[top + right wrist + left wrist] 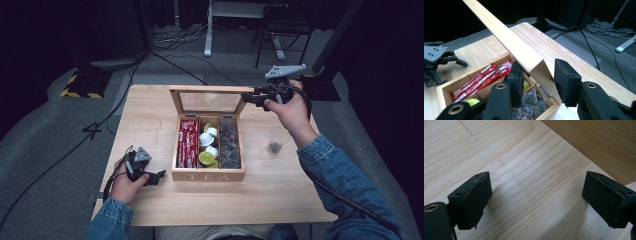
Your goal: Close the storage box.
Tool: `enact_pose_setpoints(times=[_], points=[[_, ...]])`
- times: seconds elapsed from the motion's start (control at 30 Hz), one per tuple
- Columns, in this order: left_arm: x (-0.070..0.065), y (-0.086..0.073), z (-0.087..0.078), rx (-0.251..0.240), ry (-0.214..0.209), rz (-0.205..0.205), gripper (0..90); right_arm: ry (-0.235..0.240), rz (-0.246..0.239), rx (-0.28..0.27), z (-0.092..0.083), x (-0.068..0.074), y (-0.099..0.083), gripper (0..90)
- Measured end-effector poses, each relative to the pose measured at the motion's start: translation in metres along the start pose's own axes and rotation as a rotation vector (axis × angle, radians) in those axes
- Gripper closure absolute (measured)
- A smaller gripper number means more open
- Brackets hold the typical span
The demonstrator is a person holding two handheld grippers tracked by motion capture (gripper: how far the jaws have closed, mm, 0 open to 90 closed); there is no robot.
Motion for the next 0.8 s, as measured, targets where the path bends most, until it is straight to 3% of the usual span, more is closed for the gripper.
enact_pose_setpoints(times=[0.33, 0.5, 0.63, 0.8], points=[[0.0, 0.0, 0.0, 0.002, 0.005, 0.002, 9.5, -0.021, -0.067, 0.019, -0.007, 0.023, -0.018, 56.4], [0.0, 0.0, 0.0, 0.003, 0.007, 0.001, 9.5, -0.024, -0.055, 0.019, -0.01, 0.03, -0.026, 54.4], [0.0, 0.0, 0.0, 0.004, 0.01, -0.001, 9.4, -0.001, -0.015, 0.005, -0.012, 0.036, -0.035, 52.1], [0.0, 0.001, 0.0, 0.004, 0.01, -0.001, 9.4, -0.005, -0.029, 0.016, -0.013, 0.044, -0.043, 51.4]])
Point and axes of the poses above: each handheld gripper's, and its own axes: z roughly forward along the jaws, y roughly out of its top, x roughly to its left, the point moved 9 cm from there along z, roughly forward along the jaws, and after that the axes turned 4 degrees about -z, right-handed, at the moved point
